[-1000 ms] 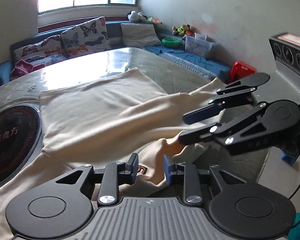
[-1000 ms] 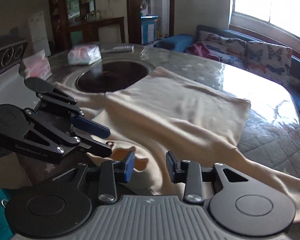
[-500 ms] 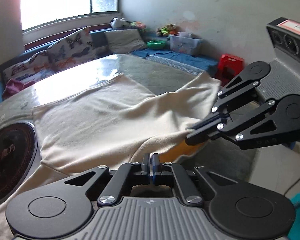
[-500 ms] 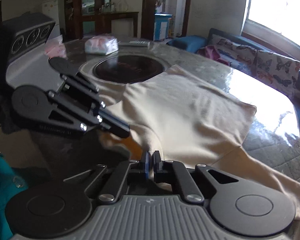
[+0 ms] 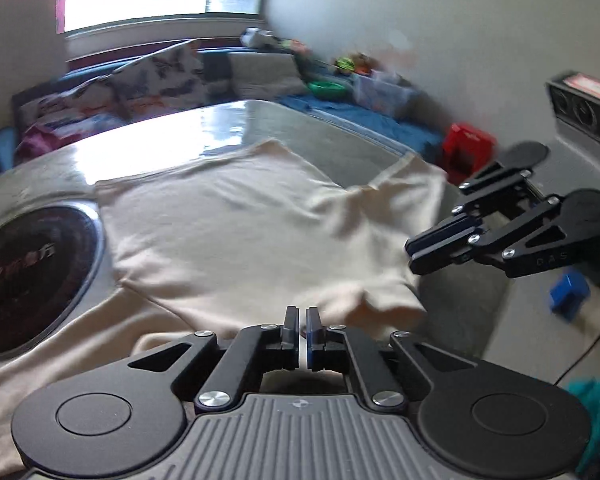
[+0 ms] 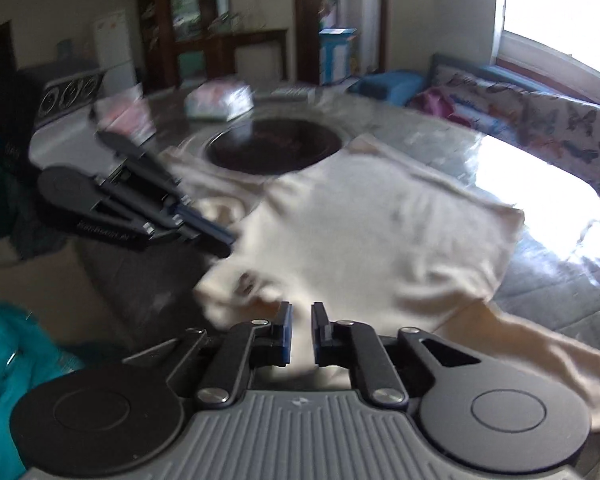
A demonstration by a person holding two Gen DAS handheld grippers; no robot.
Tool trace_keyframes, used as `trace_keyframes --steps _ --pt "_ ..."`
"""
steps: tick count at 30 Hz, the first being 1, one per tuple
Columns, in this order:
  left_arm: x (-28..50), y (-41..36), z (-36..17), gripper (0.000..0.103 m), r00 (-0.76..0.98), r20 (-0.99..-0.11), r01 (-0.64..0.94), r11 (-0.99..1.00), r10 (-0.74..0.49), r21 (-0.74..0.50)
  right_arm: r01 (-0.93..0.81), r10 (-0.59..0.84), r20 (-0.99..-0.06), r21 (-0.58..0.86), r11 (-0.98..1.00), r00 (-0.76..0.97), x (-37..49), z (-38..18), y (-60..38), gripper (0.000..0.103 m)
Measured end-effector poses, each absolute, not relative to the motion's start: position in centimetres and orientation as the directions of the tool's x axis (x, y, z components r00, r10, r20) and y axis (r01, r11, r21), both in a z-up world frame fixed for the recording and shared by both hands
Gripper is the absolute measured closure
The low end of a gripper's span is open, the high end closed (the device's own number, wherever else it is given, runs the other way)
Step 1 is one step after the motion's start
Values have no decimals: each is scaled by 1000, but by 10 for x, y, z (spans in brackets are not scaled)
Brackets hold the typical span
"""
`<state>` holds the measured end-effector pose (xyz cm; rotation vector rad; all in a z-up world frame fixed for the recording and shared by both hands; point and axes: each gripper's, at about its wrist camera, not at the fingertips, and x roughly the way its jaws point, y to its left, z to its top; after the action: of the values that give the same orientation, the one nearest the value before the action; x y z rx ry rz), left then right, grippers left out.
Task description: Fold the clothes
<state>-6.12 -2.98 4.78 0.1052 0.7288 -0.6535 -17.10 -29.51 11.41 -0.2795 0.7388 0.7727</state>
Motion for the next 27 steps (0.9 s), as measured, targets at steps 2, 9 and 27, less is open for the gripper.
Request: trace_keyframes --steps 2,9,27 --pt "-55 -28 42 98 566 -655 558 818 -501 -143 -691 523 -677 31 722 517 -161 110 -295 93" --pt "-61 -11 19 97 553 -697 487 856 -457 -175 -704 491 -732 21 709 473 -153 71 -278 91" --pt "-64 153 17 49 700 -659 -319 946 275 56 -689 472 -732 4 725 492 -152 67 -280 76"
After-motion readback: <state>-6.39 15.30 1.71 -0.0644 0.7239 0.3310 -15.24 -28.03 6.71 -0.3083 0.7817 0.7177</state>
